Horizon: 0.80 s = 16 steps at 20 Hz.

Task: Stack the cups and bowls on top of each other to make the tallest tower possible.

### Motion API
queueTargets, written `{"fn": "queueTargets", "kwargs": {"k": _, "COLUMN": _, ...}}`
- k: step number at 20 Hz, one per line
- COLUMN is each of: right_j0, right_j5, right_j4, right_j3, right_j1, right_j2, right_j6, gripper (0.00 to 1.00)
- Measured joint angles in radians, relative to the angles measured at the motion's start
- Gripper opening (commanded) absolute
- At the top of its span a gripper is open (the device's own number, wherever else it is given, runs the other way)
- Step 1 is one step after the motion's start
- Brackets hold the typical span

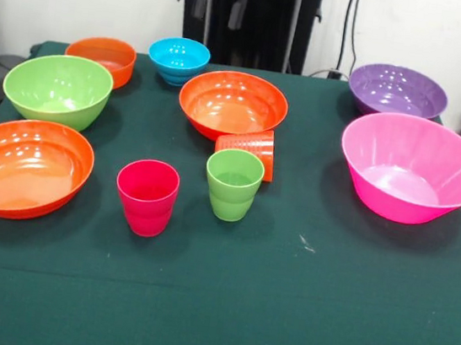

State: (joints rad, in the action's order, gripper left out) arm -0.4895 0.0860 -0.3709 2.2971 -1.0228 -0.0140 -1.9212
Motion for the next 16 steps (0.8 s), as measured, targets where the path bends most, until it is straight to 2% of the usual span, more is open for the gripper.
{"fn": "queueTargets", "kwargs": {"k": 4, "right_j0": -0.062, "right_j5": 0.025, "right_j4": -0.016, "right_j3": 0.000, "right_j1": -0.016, "right_j2": 0.030, "right_j6": 0.000, "gripper": 1.00}}
{"fn": "queueTargets", "kwargs": {"k": 9, "right_j0": -0.109, "right_j5": 0.063, "right_j4": -0.038, "right_j3": 0.000, "right_j1": -0.011, "right_j2": 0.062, "right_j6": 0.000, "gripper": 1.00}}
{"fn": "queueTargets", "kwargs": {"k": 16, "right_j0": -0.095, "right_j5": 0.148, "right_j4": -0.040, "right_j3": 0.000, "right_j1": 0.043, "right_j2": 0.122, "right_j6": 0.000, "gripper": 1.00}}
